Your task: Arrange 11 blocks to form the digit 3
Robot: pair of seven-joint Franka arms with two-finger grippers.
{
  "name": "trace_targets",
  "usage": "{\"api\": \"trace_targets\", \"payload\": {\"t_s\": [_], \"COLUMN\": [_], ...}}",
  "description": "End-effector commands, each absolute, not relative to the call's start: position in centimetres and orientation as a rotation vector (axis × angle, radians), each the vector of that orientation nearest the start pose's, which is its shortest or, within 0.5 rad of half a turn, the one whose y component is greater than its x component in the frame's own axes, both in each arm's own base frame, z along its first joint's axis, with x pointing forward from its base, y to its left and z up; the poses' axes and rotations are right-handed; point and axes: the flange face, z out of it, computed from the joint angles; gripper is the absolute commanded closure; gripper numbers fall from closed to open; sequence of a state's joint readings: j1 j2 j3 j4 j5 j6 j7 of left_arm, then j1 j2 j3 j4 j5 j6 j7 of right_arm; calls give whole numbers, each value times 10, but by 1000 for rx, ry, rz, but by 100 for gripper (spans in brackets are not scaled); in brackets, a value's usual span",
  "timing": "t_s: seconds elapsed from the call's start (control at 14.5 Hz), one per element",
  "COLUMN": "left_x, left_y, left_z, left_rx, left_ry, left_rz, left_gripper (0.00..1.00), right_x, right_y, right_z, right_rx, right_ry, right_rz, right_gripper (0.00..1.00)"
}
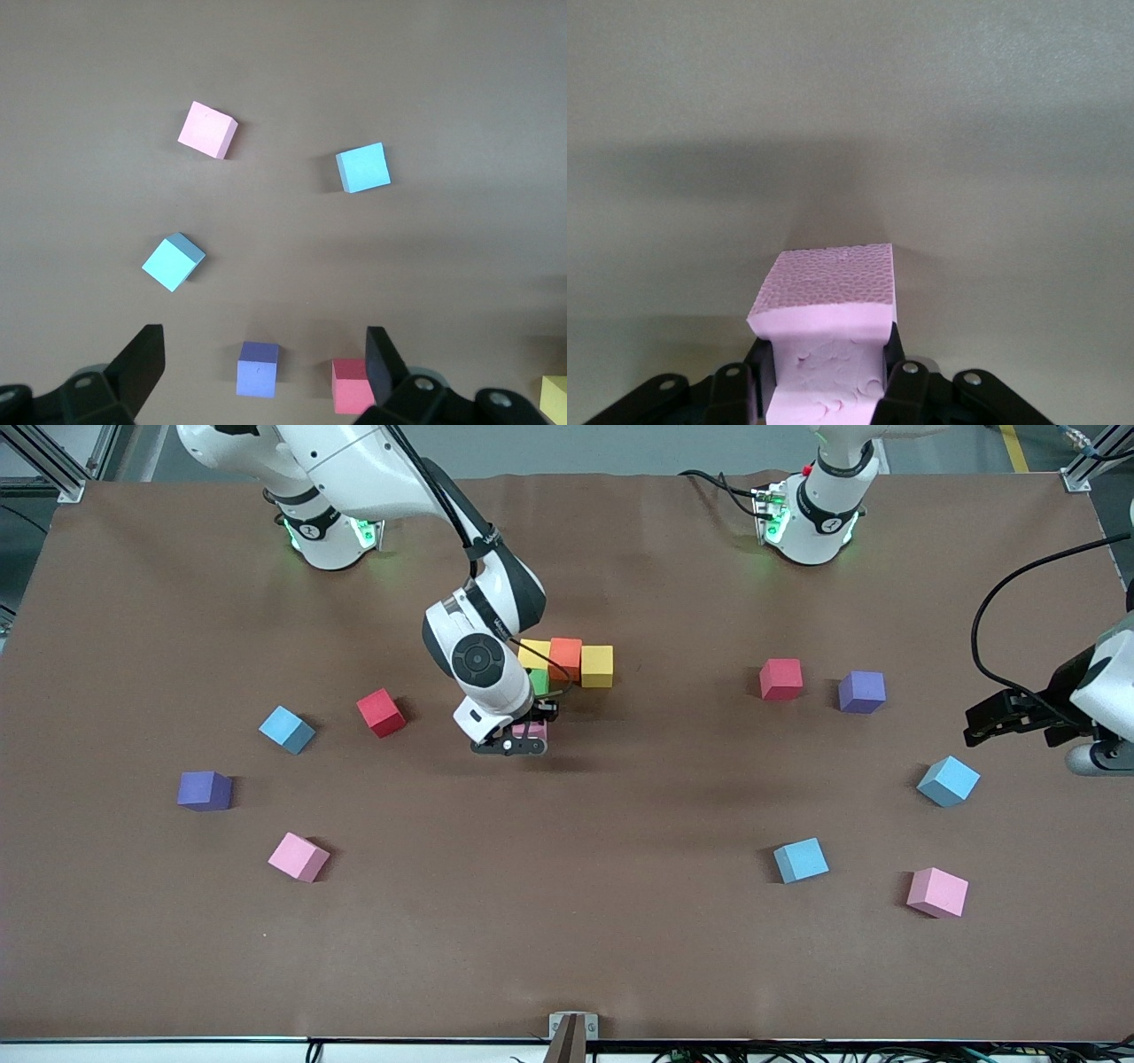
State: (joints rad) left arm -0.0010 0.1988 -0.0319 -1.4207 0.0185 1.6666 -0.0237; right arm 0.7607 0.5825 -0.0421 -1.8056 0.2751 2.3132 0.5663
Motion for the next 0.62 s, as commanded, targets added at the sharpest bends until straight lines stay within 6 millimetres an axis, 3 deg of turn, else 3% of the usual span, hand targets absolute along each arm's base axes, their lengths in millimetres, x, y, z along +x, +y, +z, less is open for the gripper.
{"api": "trace_targets", "payload": {"t_s": [0.0, 0.55], "left_x": [622, 621], "left_y": [-11, -10], "left_z": [595, 596], "left_rx": [-3127, -3117], "left_ry": [-37, -96], "left_rz": [-97, -100], "left_gripper": [0, 0], "right_x": [472, 471], "right_y": [429, 430], "right_z": [213, 213], "right_rx": [-3019, -3019], "right_ry": [38, 36], "right_rz": [280, 284], "right_gripper": [53, 53]}}
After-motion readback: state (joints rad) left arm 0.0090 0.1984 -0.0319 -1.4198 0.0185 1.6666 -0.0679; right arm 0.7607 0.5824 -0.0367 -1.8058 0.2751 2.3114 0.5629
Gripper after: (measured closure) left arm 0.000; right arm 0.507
